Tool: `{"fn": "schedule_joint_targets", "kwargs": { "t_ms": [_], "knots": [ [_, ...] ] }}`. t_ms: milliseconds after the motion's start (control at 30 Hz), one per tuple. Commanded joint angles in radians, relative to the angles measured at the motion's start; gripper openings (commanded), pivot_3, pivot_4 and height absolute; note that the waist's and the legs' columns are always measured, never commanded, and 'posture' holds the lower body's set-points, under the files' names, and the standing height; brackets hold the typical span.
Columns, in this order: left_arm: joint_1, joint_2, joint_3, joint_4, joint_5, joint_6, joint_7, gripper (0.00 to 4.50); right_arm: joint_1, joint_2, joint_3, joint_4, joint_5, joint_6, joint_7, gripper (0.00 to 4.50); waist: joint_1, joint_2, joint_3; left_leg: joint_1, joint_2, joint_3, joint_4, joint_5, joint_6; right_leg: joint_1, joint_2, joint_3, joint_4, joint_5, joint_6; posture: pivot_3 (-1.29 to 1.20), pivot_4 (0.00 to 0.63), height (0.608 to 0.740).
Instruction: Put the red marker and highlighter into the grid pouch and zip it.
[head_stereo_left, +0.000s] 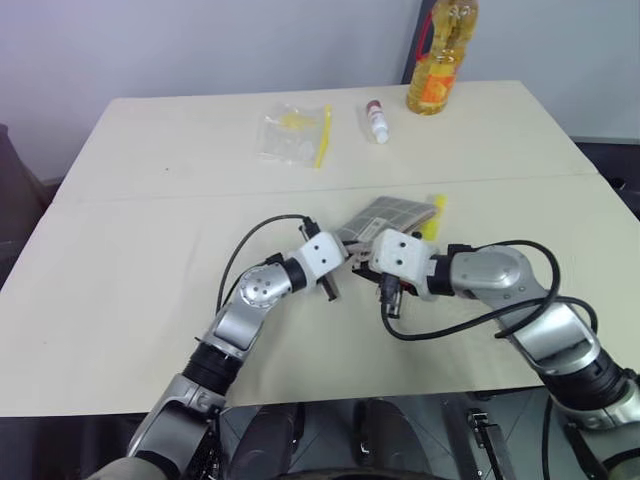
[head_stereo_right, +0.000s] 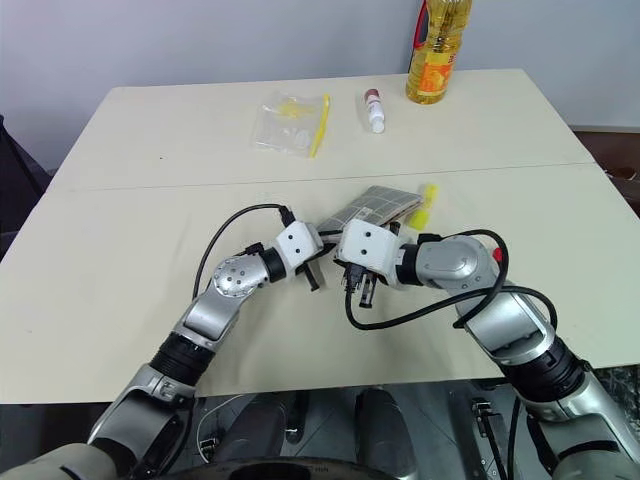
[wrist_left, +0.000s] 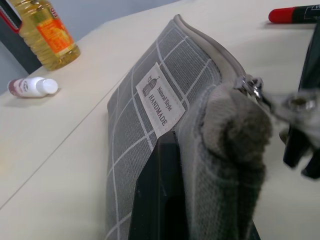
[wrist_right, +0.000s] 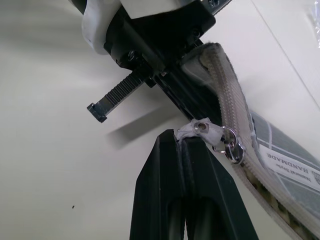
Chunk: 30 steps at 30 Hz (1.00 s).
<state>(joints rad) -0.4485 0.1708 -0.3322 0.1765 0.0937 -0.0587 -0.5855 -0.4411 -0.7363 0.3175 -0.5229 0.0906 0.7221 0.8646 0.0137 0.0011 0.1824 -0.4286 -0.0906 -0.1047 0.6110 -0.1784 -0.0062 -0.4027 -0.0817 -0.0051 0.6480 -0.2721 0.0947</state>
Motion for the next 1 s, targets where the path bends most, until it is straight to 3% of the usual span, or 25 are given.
{"fn": "schedule_joint_targets", "kwargs": {
  "t_ms": [33, 200, 233, 300, 533, 767, 1000],
  "knots": [
    [-0.023, -0.021, 0.002, -0.014, -0.002, -0.015, 0.017, 0.00, 0.000, 0.012, 0.013, -0.081, 0.013, 0.003, -0.001, 0.03, 0.000, 0.000, 0.000, 0.000, 0.000, 0.000, 0.000, 0.000, 0.000, 0.000, 0.000, 0.000, 0.000, 0.000, 0.000, 0.00, 0.150, 0.740],
    [-0.024, -0.016, 0.041, -0.037, -0.015, 0.010, 0.035, 0.00, 0.026, -0.008, -0.066, -0.070, 0.049, 0.027, 0.001, 0.03, 0.000, 0.000, 0.000, 0.000, 0.000, 0.000, 0.000, 0.000, 0.000, 0.000, 0.000, 0.000, 0.000, 0.000, 0.000, 0.00, 0.150, 0.740],
    [-0.024, -0.011, 0.051, -0.042, -0.018, 0.014, 0.038, 0.00, 0.031, -0.008, -0.096, -0.061, 0.064, 0.042, -0.002, 0.28, 0.001, 0.000, 0.000, 0.000, 0.000, 0.000, 0.000, 0.000, 0.000, 0.000, 0.000, 0.000, 0.000, 0.000, 0.000, 0.00, 0.150, 0.740],
    [-0.021, 0.002, 0.067, -0.053, -0.021, 0.018, 0.042, 0.00, 0.041, -0.016, -0.152, -0.044, 0.092, 0.059, -0.001, 0.86, 0.000, 0.000, 0.000, 0.000, 0.000, 0.000, 0.000, 0.000, 0.000, 0.000, 0.000, 0.000, 0.000, 0.000, 0.000, 0.00, 0.150, 0.740],
    [0.003, 0.054, 0.135, -0.101, -0.026, 0.024, 0.081, 0.00, 0.047, 0.011, -0.335, 0.114, 0.110, 0.112, -0.130, 4.37, 0.000, -0.001, 0.000, 0.000, 0.000, 0.000, 0.000, 0.000, 0.000, 0.000, 0.000, 0.000, 0.000, 0.000, 0.000, 0.00, 0.150, 0.740],
    [0.018, 0.085, 0.162, -0.100, -0.004, -0.022, 0.133, 0.00, -0.052, 0.246, -0.485, 0.409, 0.058, 0.190, -0.491, 4.45, -0.001, -0.001, 0.000, 0.000, 0.000, 0.000, 0.000, 0.000, 0.000, 0.000, 0.000, 0.000, 0.001, 0.000, 0.000, 0.00, 0.150, 0.740],
    [0.017, 0.083, 0.158, -0.096, -0.005, -0.023, 0.144, 0.00, -0.109, 0.380, -0.535, 0.537, 0.056, 0.173, -0.655, 4.45, -0.002, 0.000, 0.000, 0.000, 0.000, 0.000, -0.001, 0.000, 0.000, -0.001, 0.001, 0.000, 0.001, 0.000, 0.000, 0.00, 0.150, 0.740]
  ]
}}
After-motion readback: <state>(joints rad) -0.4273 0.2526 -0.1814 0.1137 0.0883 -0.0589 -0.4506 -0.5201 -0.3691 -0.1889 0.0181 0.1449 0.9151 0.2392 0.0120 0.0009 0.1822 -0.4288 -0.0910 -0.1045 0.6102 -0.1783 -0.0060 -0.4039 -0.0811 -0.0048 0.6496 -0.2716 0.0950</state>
